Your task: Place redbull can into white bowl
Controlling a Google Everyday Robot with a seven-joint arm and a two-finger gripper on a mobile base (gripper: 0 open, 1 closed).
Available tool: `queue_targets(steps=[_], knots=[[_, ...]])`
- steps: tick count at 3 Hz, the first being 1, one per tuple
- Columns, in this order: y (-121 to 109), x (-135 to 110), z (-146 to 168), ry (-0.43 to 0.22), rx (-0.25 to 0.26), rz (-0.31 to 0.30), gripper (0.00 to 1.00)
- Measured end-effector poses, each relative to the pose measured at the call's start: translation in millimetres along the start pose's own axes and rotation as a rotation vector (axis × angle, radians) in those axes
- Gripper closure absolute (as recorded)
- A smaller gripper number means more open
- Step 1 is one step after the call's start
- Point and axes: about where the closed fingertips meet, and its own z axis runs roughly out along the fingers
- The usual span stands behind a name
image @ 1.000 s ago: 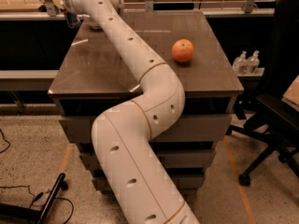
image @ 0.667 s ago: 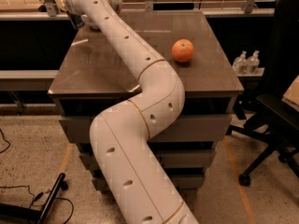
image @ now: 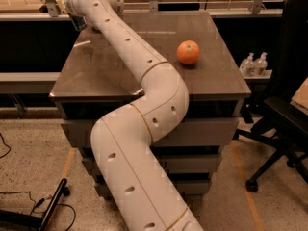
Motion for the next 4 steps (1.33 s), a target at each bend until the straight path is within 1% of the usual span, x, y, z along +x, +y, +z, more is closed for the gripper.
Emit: queue_targets(steps=[1,2,3,4], knots=[[-5.3,7.0,8.7,0.030,0.067,-0.025,1.00],[-24.3,13.7,12.1,0.045,0.162,-0.041,1.00],[-37.1,20.1,12.2,0.047,0.206,-0.042,1.00],[-48.7,24.8,10.3,0.044,0.234,-0.040,1.00]])
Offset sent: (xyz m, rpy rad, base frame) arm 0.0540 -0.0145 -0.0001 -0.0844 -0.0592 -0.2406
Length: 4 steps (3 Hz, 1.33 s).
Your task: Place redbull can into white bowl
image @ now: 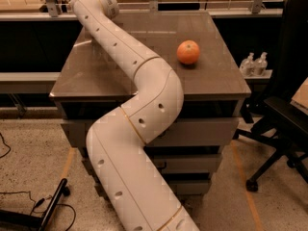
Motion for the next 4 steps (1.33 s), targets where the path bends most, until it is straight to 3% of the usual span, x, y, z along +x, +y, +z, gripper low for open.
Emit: queue_targets(steps=[2,4], knots=[[-27.2,-9.3,-9.8,-0.061,0.008,0.047,1.00],[-43.2,-25.6,-25.6,-0.093,-0.008,0.041,1.00]])
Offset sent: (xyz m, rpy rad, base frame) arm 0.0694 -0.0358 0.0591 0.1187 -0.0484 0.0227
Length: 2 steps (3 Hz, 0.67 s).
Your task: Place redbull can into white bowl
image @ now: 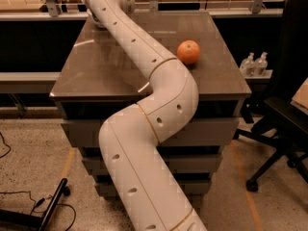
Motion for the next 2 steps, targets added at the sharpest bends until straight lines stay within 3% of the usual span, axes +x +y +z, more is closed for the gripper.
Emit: queue_targets(steps=[1,2], knots=[[-0.1,-0.9,-0.3,-0.001,0.000,-0.003,1.00],[-1.1,-6.4,0.6,-0.002,0.028,-0.044,1.00]])
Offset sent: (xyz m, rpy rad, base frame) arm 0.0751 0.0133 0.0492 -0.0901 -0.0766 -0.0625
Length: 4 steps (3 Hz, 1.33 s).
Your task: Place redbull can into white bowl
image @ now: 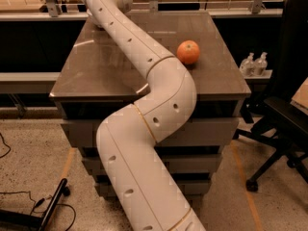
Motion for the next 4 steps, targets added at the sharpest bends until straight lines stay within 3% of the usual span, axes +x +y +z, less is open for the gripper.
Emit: queue_targets(steps=[2,4], knots=[[0.3,-9.6,2.5,-0.005,0.048,-0.088,1.00],[15.2,-10.1,10.1,-0.032,0.029,-0.104,1.00]])
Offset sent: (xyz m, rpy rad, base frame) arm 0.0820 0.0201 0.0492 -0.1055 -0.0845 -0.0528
